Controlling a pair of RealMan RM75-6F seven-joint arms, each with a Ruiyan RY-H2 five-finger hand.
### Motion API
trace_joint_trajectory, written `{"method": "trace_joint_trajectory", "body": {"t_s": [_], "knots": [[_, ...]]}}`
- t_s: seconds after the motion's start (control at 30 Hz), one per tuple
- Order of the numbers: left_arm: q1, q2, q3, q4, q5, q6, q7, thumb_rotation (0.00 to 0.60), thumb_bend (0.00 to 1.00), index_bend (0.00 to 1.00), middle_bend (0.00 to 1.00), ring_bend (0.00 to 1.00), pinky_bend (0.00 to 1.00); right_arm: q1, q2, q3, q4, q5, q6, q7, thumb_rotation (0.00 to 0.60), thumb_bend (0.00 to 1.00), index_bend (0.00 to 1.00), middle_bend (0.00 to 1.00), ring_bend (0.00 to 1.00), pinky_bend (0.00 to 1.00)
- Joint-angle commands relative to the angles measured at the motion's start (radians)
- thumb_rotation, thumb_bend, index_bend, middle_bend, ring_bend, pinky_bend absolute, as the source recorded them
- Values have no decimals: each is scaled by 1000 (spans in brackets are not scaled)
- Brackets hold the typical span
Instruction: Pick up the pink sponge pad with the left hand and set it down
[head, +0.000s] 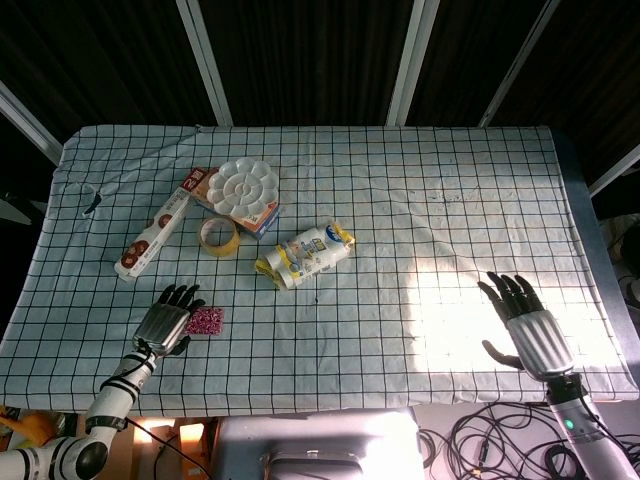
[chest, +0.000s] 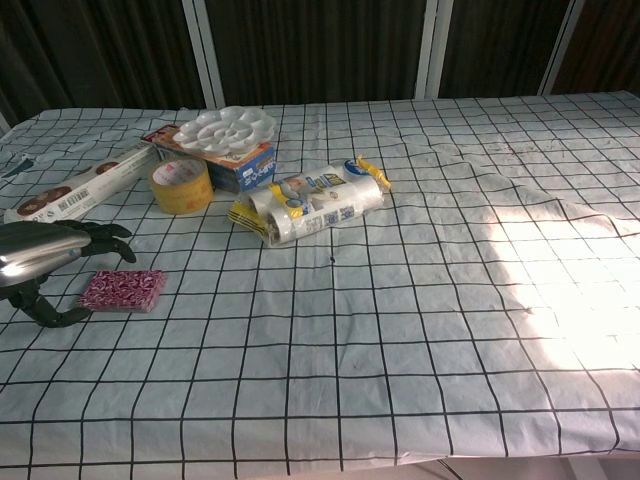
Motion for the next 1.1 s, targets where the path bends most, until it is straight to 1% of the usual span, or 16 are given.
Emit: {"method": "trace_joint_trajectory", "body": {"t_s": [0.03,0.2,0.33,0.7,0.93,1.0,1.1], "knots": [[-4,-6,1,6,-7,-7,-1,600,364,199,0,0,0,-1,1,3,-2,2,-2,-1,600,194,0,0,0,0],[-9,-21,0,32,-9,-10,-7,600,364,239,0,0,0,-5,3,7,-5,11,-6,-7,600,194,0,0,0,0],[-11,-29,-1,48,-8,-9,-12,600,364,294,0,0,0,-6,5,9,-11,15,-14,-14,600,194,0,0,0,0],[-3,-36,-3,72,38,21,-54,600,363,413,4,0,0,-8,7,10,-23,25,-34,-31,600,194,0,0,0,0],[27,23,-5,37,82,79,-90,600,364,443,13,0,0,-13,9,11,-25,25,-34,-34,600,194,0,0,0,0],[40,48,-11,41,74,92,-108,600,364,447,16,0,0,-14,10,11,-24,24,-33,-34,600,194,0,0,0,0],[55,80,-19,62,41,78,-144,600,364,458,18,0,0,-17,13,10,-26,22,-32,-32,600,194,0,0,0,0]]}}
